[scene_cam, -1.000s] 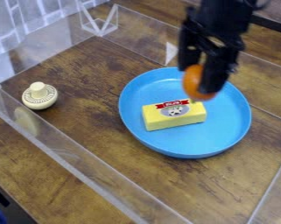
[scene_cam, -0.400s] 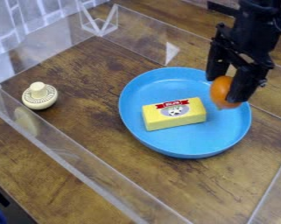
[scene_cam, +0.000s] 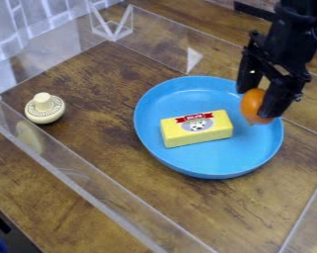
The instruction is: Put the orange ball in the blue tray
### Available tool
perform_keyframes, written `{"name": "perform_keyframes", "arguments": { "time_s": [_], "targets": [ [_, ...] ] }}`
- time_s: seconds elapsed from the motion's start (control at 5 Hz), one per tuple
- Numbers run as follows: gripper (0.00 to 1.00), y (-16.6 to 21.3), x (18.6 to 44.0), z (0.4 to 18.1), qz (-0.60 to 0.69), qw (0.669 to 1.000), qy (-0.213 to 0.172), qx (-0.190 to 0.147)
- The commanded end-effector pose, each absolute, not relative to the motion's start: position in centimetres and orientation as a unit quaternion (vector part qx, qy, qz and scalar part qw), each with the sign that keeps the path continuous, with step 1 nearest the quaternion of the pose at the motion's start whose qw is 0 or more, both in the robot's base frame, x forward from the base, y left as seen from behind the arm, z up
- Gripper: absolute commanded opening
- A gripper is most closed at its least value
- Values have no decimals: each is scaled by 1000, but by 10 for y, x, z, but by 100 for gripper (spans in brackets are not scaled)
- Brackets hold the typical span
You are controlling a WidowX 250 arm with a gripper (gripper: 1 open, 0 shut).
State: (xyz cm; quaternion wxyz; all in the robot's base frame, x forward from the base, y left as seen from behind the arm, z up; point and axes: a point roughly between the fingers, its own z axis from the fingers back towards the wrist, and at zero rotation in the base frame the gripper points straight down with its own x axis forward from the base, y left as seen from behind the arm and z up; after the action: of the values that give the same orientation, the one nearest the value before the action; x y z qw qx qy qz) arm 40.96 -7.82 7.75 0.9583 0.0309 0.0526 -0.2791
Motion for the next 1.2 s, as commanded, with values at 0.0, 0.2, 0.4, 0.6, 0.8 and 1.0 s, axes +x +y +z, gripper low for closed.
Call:
{"name": "perform_keyframes", "arguments": {
  "time_s": [0.0,0.2,0.4,0.6,0.8,1.0],
  "targets": [
    [0,-84,421,101,-288,957,17,37],
    [0,-82,425,96,-289,956,22,38],
    [0,-81,430,91,-290,956,27,40],
    [0,-79,434,90,-292,955,31,43],
    [0,-77,438,89,-294,954,35,45],
    [0,-76,441,87,-296,953,40,47]
  ]
}}
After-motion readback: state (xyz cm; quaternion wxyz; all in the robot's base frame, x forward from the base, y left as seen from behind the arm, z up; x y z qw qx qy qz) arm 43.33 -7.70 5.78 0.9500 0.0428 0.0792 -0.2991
